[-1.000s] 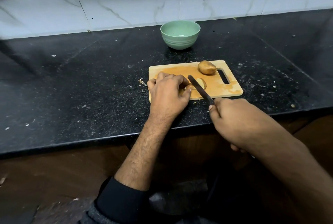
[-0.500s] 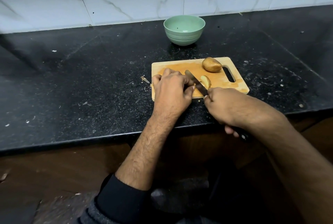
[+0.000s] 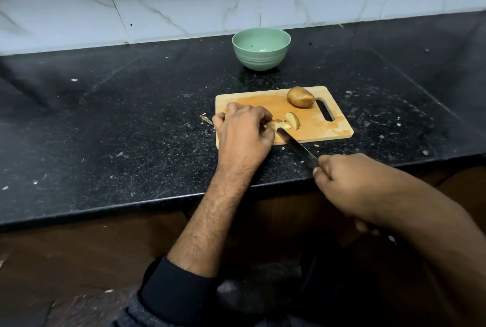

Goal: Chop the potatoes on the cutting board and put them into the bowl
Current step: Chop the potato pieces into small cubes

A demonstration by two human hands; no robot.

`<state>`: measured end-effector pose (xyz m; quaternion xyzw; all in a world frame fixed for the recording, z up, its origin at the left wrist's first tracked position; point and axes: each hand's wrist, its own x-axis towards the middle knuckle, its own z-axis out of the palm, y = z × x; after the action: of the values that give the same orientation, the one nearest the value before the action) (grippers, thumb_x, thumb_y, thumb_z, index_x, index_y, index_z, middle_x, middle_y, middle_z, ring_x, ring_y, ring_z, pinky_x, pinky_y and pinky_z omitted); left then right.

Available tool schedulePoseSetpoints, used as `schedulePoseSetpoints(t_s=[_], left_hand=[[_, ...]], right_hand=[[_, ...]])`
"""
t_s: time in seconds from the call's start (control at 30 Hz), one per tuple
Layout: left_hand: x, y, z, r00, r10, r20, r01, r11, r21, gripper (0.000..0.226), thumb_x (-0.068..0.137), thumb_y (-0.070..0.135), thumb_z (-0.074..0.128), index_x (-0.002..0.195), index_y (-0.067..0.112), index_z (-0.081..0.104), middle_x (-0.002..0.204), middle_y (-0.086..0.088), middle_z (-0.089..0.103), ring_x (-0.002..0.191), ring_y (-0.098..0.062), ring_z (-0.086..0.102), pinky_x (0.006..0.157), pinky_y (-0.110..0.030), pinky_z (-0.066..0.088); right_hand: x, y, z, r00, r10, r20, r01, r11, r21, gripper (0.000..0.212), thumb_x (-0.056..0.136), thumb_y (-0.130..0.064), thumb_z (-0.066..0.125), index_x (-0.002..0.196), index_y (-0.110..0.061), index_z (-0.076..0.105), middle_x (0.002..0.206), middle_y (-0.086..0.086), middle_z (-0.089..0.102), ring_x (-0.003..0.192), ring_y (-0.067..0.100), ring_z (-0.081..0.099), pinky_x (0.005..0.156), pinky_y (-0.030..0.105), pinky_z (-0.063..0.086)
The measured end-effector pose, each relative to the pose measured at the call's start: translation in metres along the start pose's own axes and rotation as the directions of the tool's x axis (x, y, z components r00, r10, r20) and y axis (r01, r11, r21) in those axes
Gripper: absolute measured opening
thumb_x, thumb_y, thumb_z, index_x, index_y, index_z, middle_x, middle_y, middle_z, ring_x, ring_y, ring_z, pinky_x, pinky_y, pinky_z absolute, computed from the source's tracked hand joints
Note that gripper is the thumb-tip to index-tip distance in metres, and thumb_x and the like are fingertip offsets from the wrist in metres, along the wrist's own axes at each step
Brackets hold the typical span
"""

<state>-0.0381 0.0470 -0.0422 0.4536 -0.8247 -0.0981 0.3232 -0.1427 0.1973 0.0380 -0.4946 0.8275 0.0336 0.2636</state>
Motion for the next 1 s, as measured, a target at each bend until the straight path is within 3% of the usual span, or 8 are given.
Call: schedulePoseSetpoints(t_s=[0.17, 0.27, 0.4, 0.53, 0.7, 0.83, 1.0], left_hand=[[0.0, -0.001, -0.003, 0.999, -0.043, -0.013, 0.041, 0.996, -0.082, 0.021, 0.087, 0.023, 0.068, 0.107, 0.03, 0.072, 0.096, 0.017, 0.064, 0.11, -0.013, 0.045, 0.095, -0.038, 0.024], [0.0, -0.002, -0.003, 0.998, -0.055, -0.036, 0.051, 0.993, -0.109, 0.015, 0.09, 0.029, 0.07, 0.104, 0.031, 0.074, 0.092, 0.019, 0.061, 0.109, -0.012, 0.046, 0.092, -0.036, 0.022], [0.0, -0.001, -0.005, 0.994, -0.077, -0.08, 0.066, 0.99, -0.127, 0.01, 0.09, 0.027, 0.072, 0.099, 0.028, 0.075, 0.086, 0.022, 0.051, 0.107, -0.012, 0.046, 0.09, -0.034, 0.02], [0.001, -0.003, -0.003, 0.984, -0.121, -0.132, 0.105, 0.987, -0.12, 0.01, 0.09, 0.021, 0.071, 0.098, 0.027, 0.073, 0.088, 0.022, 0.053, 0.107, -0.011, 0.047, 0.091, -0.034, 0.021], [0.002, -0.006, -0.002, 0.98, -0.155, -0.122, 0.13, 0.974, -0.185, 0.011, 0.091, 0.021, 0.071, 0.1, 0.028, 0.073, 0.081, 0.029, 0.043, 0.101, -0.004, 0.039, 0.092, -0.032, 0.021], [0.005, -0.011, 0.002, 0.973, -0.179, -0.145, 0.145, 0.966, -0.216, 0.015, 0.093, 0.023, 0.069, 0.103, 0.034, 0.071, 0.093, 0.018, 0.065, 0.101, -0.003, 0.047, 0.085, -0.025, 0.015], [0.004, -0.011, 0.0, 0.971, -0.197, -0.139, 0.158, 0.955, -0.25, 0.021, 0.093, 0.022, 0.069, 0.111, 0.032, 0.07, 0.092, 0.015, 0.07, 0.101, -0.006, 0.051, 0.085, -0.025, 0.016]], right_hand=[[-0.002, 0.005, -0.004, 0.991, -0.001, -0.13, 0.006, 0.999, 0.039, 0.028, 0.107, -0.043, 0.032, 0.102, -0.025, 0.052, 0.063, 0.004, 0.064, 0.034, 0.011, 0.059, 0.037, 0.021, 0.044], [0.006, 0.001, -0.002, 0.986, 0.038, -0.16, -0.033, 0.999, 0.032, 0.029, 0.107, -0.042, 0.03, 0.108, -0.024, 0.053, 0.074, 0.004, 0.064, 0.039, 0.012, 0.064, 0.037, 0.021, 0.045], [0.015, -0.007, 0.007, 0.983, 0.015, -0.184, -0.017, 1.0, -0.009, 0.029, 0.107, -0.04, 0.031, 0.11, -0.022, 0.053, 0.079, 0.001, 0.062, 0.049, 0.014, 0.066, 0.055, 0.032, 0.06], [0.017, -0.015, 0.012, 0.984, -0.07, -0.165, 0.071, 0.997, 0.003, 0.028, 0.108, -0.043, 0.031, 0.109, -0.024, 0.052, 0.082, -0.001, 0.059, 0.061, 0.013, 0.058, 0.074, 0.04, 0.061], [0.008, -0.012, 0.009, 0.977, -0.09, -0.193, 0.089, 0.996, -0.014, 0.026, 0.107, -0.045, 0.031, 0.098, -0.027, 0.048, 0.076, -0.004, 0.059, 0.061, 0.012, 0.056, 0.073, 0.034, 0.055], [0.007, -0.011, 0.013, 0.986, -0.086, -0.14, 0.084, 0.996, -0.022, 0.025, 0.107, -0.044, 0.031, 0.098, -0.029, 0.047, 0.078, -0.005, 0.059, 0.058, 0.007, 0.053, 0.069, 0.032, 0.053], [0.025, -0.009, 0.013, 0.976, -0.034, -0.215, 0.032, 0.999, -0.013, 0.028, 0.107, -0.042, 0.031, 0.112, -0.025, 0.053, 0.082, -0.002, 0.059, 0.067, 0.016, 0.06, 0.081, 0.041, 0.059]])
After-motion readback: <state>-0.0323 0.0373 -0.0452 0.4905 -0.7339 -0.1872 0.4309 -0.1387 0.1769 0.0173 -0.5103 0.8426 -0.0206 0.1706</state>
